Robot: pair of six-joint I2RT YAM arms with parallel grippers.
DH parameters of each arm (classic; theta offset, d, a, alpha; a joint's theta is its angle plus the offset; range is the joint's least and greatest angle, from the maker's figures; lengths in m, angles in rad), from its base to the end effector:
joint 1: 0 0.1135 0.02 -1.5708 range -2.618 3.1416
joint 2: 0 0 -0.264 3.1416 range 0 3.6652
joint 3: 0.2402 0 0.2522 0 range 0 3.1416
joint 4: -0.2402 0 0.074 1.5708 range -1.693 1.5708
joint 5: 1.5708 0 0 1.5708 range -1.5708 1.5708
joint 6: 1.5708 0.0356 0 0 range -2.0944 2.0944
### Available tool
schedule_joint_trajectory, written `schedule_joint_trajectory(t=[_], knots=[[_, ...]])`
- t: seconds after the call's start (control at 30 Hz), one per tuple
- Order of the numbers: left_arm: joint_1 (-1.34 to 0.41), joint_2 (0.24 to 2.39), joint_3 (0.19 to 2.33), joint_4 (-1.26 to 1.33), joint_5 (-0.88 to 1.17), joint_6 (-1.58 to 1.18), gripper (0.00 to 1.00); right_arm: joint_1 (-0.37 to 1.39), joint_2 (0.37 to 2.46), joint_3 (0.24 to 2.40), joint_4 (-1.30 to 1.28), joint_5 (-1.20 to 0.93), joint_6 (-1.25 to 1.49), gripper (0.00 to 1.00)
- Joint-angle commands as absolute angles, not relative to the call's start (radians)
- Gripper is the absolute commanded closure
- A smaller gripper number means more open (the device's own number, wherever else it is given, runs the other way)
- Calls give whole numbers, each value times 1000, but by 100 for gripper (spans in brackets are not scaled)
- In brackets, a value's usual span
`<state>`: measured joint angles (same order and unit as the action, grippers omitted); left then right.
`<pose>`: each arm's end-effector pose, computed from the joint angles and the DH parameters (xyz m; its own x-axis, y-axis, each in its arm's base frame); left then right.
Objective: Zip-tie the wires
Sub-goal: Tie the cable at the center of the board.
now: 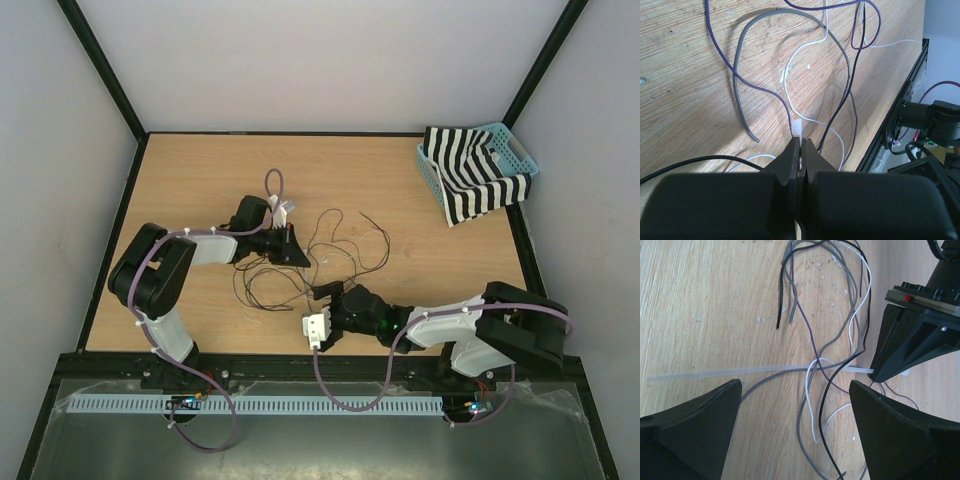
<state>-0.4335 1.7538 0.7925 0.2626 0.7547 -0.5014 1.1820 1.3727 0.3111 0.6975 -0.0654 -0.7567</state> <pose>0.2928 -0.1624 0.1423 -0.8878 0.0251 -0.4596 0.4052 0.5164 -0.7544 0.0897 0.2250 0.1487 0.5517 -0.4605 -0.6954 -0.7809 0.0077 -0.6246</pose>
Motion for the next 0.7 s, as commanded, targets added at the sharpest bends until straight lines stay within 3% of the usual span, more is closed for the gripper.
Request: schedule_joint_trajectory(t=[0.0,0.67], knots=[[-433,1755,821,250,766,-491,100,1192,1412,355,729,-92,-771,1],[-435,1762,836,212,785,-487,100,1179,1495,329,821,109,-867,1]])
